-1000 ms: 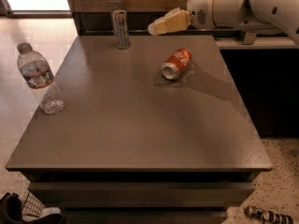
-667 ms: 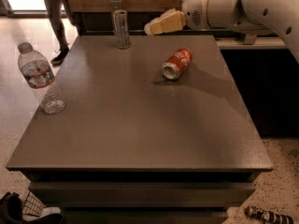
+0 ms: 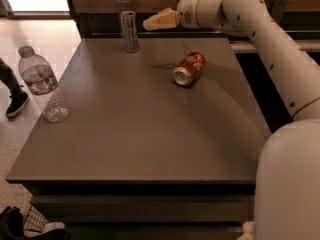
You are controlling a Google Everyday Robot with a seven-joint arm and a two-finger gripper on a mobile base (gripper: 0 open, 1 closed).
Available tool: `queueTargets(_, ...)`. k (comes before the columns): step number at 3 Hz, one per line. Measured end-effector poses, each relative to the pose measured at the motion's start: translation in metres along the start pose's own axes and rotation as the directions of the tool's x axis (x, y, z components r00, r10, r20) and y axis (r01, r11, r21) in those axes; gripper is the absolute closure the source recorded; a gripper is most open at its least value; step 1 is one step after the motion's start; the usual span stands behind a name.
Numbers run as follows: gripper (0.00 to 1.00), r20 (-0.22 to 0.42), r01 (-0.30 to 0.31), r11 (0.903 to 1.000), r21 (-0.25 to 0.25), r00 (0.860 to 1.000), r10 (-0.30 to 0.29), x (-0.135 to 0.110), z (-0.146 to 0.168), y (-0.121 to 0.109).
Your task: Move redbull can near water bottle
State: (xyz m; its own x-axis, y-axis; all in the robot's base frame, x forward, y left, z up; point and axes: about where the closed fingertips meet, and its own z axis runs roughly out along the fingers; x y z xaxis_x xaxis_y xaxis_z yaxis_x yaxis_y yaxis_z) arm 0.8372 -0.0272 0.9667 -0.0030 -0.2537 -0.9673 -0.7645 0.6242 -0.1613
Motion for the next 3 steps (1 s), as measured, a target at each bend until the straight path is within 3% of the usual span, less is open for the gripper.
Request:
queueTargets(1, 0.0, 0.022, -0.011, 0.9998, 0.018, 1.0, 0.01, 0.008, 0.029, -0.013)
queueTargets(3, 0.0, 0.083, -0.073, 0.9966, -0.039, 0.994, 0.076, 0.019, 0.106, 0.007)
